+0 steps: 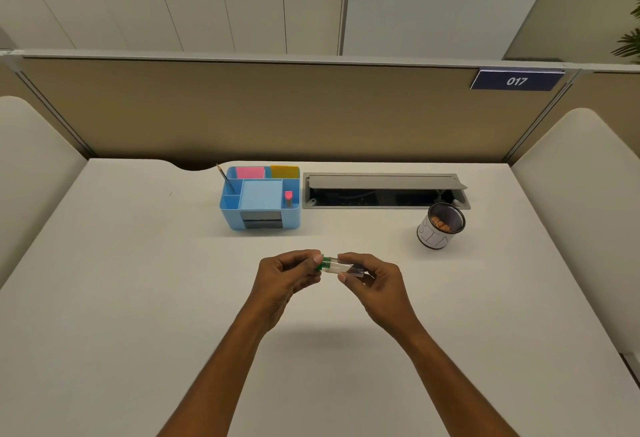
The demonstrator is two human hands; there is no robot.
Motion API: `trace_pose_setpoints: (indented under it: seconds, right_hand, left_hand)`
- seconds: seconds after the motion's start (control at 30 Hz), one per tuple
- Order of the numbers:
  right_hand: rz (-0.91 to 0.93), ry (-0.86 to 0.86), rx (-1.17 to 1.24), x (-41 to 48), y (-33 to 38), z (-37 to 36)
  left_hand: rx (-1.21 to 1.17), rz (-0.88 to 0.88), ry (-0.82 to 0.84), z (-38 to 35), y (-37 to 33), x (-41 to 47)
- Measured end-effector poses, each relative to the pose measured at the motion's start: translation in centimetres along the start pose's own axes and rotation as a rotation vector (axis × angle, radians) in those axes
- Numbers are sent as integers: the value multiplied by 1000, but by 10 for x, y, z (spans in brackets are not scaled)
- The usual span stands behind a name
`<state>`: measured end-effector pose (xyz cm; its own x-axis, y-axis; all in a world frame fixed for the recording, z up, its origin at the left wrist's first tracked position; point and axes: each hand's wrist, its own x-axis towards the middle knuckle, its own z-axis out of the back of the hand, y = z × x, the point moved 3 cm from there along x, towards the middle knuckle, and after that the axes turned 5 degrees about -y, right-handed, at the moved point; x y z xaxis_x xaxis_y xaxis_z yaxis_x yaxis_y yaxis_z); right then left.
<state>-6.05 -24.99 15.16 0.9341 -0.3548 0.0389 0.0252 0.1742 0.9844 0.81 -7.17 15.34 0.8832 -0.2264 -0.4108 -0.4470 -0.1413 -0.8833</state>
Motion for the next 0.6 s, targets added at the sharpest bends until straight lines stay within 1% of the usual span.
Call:
trace_pose_setpoints:
  seconds: [0.3,0.6]
  right_hand:
    - [33,1,-62,-8,2,-9]
    - [66,-47,-21,-18,2,-11]
  left_hand:
    - [6,17,-17,11,6,-5]
    - [6,39,-5,13,9,-7]
